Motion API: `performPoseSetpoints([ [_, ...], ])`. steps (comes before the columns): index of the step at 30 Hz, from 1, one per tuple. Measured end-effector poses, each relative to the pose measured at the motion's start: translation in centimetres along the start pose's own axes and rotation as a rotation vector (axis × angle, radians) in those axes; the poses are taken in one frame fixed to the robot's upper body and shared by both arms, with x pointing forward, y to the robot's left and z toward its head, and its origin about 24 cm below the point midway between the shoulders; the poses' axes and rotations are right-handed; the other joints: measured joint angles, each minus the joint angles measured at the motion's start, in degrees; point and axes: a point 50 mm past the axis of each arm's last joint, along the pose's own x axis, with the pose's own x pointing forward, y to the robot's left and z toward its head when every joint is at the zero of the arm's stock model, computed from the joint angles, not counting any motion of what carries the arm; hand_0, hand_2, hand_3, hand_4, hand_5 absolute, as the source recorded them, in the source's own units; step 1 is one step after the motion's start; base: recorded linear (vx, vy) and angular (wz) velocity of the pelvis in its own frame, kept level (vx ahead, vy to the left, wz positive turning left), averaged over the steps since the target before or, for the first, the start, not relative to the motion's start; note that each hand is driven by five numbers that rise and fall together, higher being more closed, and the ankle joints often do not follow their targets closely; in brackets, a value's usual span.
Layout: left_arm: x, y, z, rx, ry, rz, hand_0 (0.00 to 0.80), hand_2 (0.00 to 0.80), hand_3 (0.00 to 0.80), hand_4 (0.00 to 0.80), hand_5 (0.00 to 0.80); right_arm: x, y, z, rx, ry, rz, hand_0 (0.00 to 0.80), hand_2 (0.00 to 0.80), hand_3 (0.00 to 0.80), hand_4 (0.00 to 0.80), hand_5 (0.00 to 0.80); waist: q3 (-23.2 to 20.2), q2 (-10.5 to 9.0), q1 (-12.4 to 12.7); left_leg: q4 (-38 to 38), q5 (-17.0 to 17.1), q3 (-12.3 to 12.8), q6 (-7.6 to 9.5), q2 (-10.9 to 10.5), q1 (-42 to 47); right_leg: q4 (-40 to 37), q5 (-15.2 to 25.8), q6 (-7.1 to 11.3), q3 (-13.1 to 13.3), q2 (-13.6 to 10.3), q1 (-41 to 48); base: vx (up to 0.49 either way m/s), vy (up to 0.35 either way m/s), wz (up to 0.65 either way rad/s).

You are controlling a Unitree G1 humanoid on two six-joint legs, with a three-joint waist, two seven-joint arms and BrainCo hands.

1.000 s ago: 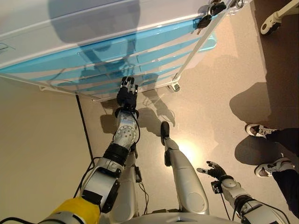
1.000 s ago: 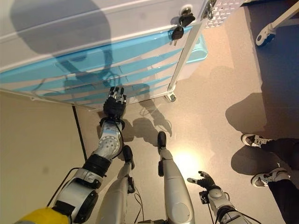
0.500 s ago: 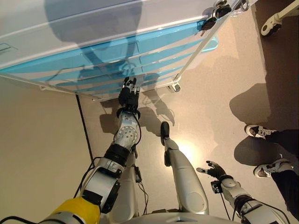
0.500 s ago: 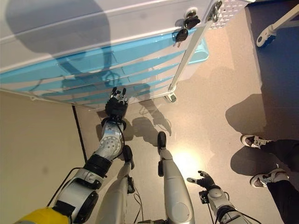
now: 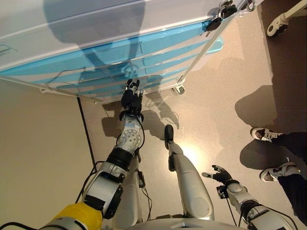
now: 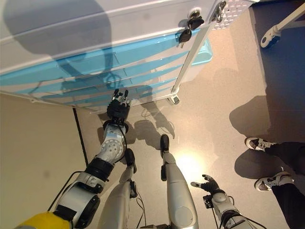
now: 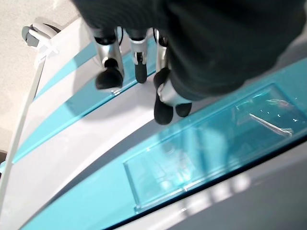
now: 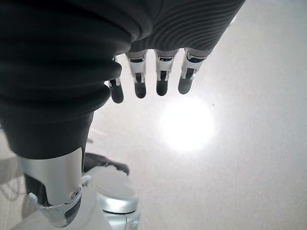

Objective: Open the drawer and pick up the medicine

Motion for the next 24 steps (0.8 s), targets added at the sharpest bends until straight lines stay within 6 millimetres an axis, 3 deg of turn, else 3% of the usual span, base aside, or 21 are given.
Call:
performPoseSetpoints([
  [12,0.0,0.0,0.0,0.007,0.017,-0.009,0.8,0.8,0.8,0.8,0.8,0.0,0.2,0.0,-0.007,-0.002,0.014,0.0,0.0,0.0,0.0,0.0,1.4,-1.01,0.9,0.0,0.2,0.0,-0.3,-0.1,1.9,-0.2,0.3,-0.48,0.0,0.0,2.0,-0.019,0.003,0.0],
  [20,-1.3,-1.8,0.0,-0.018,0.035,-0.191,0.8,0.8,0.8,0.8,0.8,0.0,0.3,-0.1,-0.015,-0.001,0.028,0.0,0.0,0.0,0.0,0.0,2.0,-0.99,1.4,0.2,0.0,-0.1,0.01,-0.2,4.3,-0.2,0.3,-0.51,-0.1,-0.2,4.6,-0.059,0.002,0.0],
  [24,-1.3,-1.1,0.4,0.004,0.031,-0.182,0.8,0.8,0.8,0.8,0.8,-0.1,0.3,-0.2,-0.015,0.003,0.028,0.0,0.0,0.0,0.0,0.0,2.0,-0.98,1.3,0.3,0.0,0.1,0.0,-0.1,4.7,-0.1,0.4,-0.59,-0.1,0.0,4.8,-0.052,0.0,-0.03],
])
